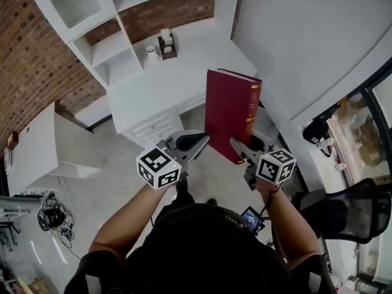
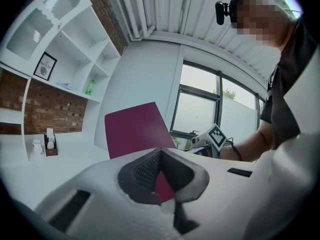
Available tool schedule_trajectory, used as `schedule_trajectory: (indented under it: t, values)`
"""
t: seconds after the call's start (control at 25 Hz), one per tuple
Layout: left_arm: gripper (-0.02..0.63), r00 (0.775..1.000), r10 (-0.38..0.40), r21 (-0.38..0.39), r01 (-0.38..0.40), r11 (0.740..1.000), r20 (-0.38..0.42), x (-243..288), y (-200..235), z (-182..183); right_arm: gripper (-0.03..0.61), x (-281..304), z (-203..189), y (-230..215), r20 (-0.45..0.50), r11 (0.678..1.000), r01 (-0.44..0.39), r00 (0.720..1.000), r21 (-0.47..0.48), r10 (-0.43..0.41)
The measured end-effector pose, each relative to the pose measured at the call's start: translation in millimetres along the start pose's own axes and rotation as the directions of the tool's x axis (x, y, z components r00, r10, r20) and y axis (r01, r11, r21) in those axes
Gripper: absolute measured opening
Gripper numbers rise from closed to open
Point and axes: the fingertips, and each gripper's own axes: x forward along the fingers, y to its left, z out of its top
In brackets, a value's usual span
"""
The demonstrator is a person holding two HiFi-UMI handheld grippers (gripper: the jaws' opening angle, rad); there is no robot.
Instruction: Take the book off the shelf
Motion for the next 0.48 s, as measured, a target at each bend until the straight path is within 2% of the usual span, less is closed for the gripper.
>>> schedule_trajectory:
  t: [0.24, 0.48]
  values:
    - [0.008, 0.998, 0.051, -0.077, -0.053, 0.996, -0.024, -6, -42, -51, 0.225, -42, -57, -6, -0.062, 0.999, -0.015, 0.998, 0.049, 0.018]
    - [0.008, 0.994, 0.069, -0.117, -0.079, 0.990, -0.083, -14, -66, -102, 0.225, -63, -115, -3, -0.103, 0.994, -0.031, 0.994, 0.109, 0.042]
